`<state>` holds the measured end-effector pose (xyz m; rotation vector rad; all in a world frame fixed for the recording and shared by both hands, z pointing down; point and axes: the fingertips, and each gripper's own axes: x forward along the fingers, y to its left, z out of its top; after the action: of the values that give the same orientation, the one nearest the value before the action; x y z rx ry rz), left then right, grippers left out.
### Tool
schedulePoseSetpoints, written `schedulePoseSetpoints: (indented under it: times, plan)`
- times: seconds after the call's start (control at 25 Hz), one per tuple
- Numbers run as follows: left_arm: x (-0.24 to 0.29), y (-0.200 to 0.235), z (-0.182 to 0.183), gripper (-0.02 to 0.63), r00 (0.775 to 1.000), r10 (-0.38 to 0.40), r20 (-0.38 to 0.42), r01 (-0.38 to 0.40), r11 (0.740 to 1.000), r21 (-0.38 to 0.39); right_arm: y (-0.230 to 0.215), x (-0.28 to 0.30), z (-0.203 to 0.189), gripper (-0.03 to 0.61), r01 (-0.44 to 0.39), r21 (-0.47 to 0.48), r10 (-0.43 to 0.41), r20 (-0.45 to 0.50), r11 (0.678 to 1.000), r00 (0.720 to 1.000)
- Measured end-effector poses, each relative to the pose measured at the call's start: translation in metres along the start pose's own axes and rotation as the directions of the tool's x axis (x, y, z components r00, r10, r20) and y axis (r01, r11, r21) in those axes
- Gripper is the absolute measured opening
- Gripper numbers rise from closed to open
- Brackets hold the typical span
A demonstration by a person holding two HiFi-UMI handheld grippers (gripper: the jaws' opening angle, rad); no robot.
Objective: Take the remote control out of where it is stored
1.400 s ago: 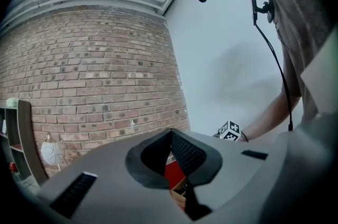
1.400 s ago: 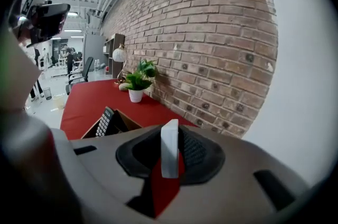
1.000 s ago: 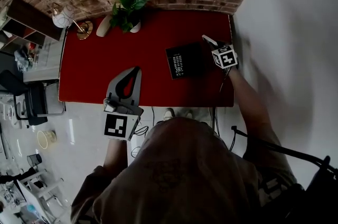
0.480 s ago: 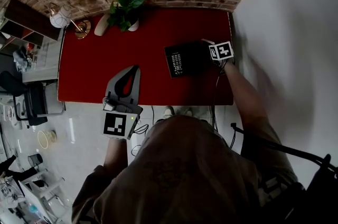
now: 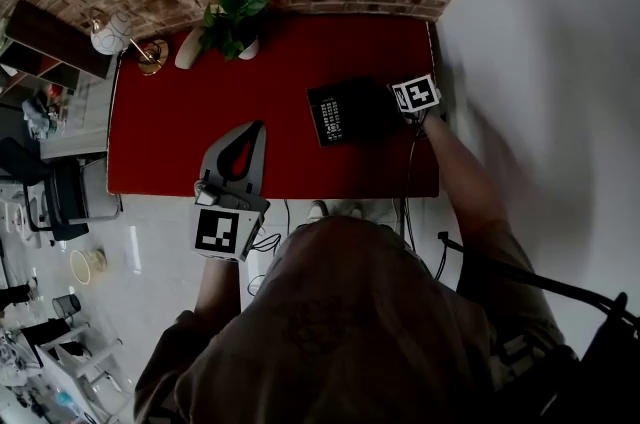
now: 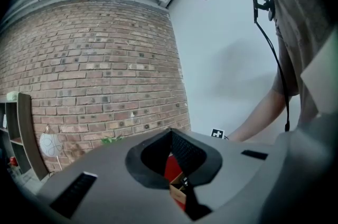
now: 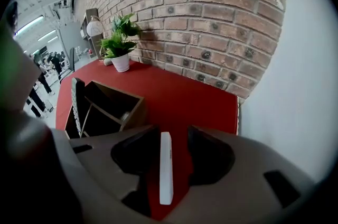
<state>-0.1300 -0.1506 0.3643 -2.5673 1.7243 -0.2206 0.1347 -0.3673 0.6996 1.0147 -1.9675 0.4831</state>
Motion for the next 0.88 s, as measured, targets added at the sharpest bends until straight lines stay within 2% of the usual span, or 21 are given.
schedulePoseSetpoints:
  times: [0.24,0.88]
  plan:
    - [0.001,-0.006,0.000,0.011,1.000,-0.013,0.012,0.013,1.000,-0.004,-0.006,-0.005,-0.005,0.156,0.000,0.026,0.000,-0.005,1.000,1.000]
    - [-0.014,-0.010,0.002,0.011,1.000,-0.020,0.014,0.020,1.000,-0.007,-0.006,-0.023,-0.010,0.156,0.024,0.019,-0.024,0.000,1.000,1.000]
